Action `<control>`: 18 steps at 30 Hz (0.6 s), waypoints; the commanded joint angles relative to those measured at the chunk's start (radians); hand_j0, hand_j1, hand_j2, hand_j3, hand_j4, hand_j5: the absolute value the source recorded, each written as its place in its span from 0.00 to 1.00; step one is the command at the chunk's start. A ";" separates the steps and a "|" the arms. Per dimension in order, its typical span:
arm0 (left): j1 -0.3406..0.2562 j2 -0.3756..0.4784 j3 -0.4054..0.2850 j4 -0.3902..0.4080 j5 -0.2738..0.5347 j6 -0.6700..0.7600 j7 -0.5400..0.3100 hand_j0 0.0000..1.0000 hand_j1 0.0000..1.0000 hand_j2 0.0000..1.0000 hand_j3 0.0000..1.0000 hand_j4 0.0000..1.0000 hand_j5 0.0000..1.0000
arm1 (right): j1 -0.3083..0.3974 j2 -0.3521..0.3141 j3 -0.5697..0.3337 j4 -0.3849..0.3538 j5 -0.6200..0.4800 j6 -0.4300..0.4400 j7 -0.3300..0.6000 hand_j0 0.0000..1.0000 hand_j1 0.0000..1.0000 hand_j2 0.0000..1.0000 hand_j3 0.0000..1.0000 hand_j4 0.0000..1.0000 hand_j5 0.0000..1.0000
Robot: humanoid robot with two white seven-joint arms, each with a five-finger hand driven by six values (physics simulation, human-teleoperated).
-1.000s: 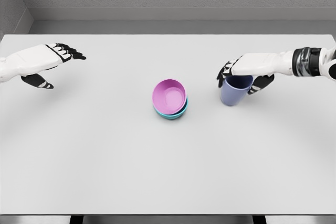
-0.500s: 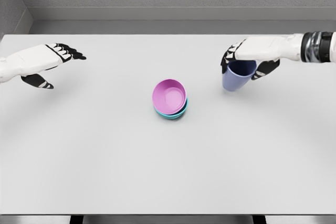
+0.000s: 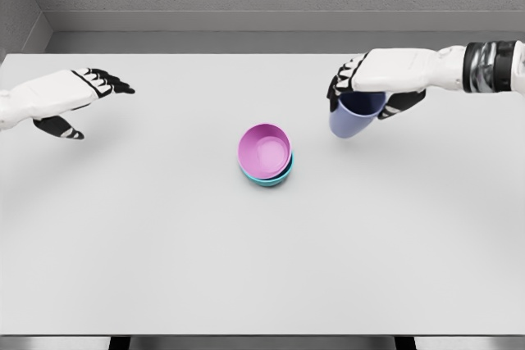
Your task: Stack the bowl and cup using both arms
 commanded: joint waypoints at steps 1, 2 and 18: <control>0.000 0.001 0.001 0.000 0.006 0.001 0.001 1.00 1.00 1.00 1.00 1.00 1.00 | -0.002 -0.001 -0.009 -0.034 -0.006 0.004 0.000 0.56 0.56 0.56 0.56 0.56 0.56; 0.000 0.001 0.001 0.000 0.006 0.001 0.001 1.00 1.00 1.00 1.00 1.00 1.00 | -0.003 -0.002 -0.011 -0.053 -0.006 0.004 0.000 0.56 0.56 0.56 0.56 0.56 0.56; 0.000 0.001 0.001 0.000 0.006 0.001 0.001 1.00 1.00 1.00 1.00 1.00 1.00 | -0.003 -0.010 -0.046 -0.217 -0.006 0.003 0.000 0.56 0.56 0.56 0.56 0.56 0.56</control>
